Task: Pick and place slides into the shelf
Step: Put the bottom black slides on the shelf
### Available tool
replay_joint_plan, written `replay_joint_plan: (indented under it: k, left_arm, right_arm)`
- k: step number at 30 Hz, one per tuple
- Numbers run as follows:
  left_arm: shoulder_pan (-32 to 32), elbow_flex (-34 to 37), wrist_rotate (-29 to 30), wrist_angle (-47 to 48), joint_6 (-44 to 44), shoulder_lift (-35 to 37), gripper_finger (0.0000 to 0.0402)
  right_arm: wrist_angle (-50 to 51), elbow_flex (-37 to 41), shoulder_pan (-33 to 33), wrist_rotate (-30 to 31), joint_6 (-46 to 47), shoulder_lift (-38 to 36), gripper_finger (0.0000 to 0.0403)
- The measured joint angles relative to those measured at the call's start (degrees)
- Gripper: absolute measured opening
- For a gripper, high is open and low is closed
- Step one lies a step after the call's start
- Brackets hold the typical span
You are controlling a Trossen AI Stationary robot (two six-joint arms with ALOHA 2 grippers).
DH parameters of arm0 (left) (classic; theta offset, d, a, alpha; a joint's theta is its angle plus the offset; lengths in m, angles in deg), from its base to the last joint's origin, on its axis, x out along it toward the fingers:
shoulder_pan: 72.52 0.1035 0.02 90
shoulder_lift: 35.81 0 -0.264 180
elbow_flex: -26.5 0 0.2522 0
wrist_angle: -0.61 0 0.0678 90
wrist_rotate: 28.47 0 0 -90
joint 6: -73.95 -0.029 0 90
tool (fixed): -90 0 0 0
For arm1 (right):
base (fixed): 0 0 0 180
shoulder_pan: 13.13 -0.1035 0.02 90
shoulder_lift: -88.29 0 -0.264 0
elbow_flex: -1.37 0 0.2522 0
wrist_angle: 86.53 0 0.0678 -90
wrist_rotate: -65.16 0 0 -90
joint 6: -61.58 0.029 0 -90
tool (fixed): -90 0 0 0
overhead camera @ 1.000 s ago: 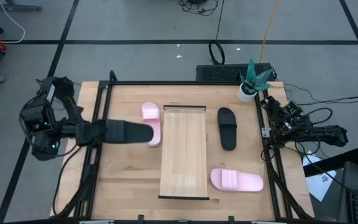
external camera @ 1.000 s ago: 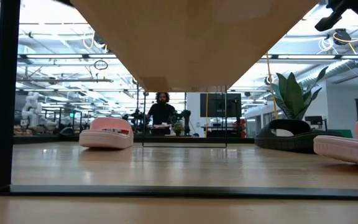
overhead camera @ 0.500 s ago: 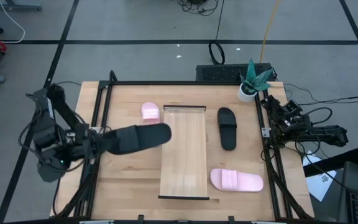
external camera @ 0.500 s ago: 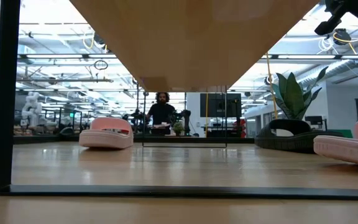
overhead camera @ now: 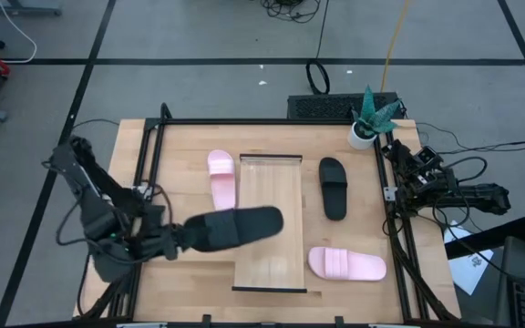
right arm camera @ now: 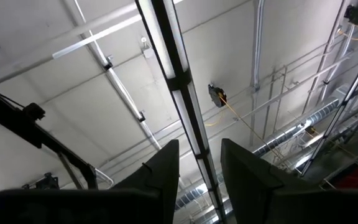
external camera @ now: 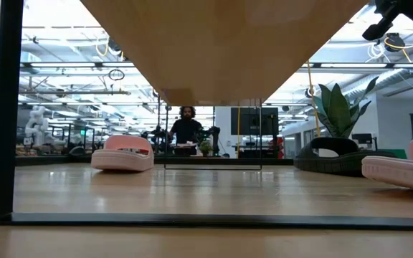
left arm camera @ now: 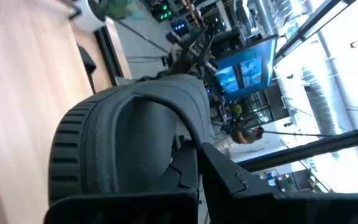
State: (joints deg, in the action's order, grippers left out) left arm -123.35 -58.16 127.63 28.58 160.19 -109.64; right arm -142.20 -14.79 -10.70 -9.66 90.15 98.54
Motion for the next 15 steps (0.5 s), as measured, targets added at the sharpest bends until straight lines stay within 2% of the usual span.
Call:
replay_joint_plan:
  k: [7,15]
  left_arm:
    - [3.14,0.00,-6.35,-6.28,-0.62,-4.23,0.0000]
    - [3.65,0.02,-6.79,-9.24,2.91,-9.03,0.0000]
  right_arm:
    - [0.00,0.00,-0.02,-0.21,0.99,0.00,0.0109]
    - [0.00,0.02,-0.02,-0.24,3.70,-0.01,0.0109]
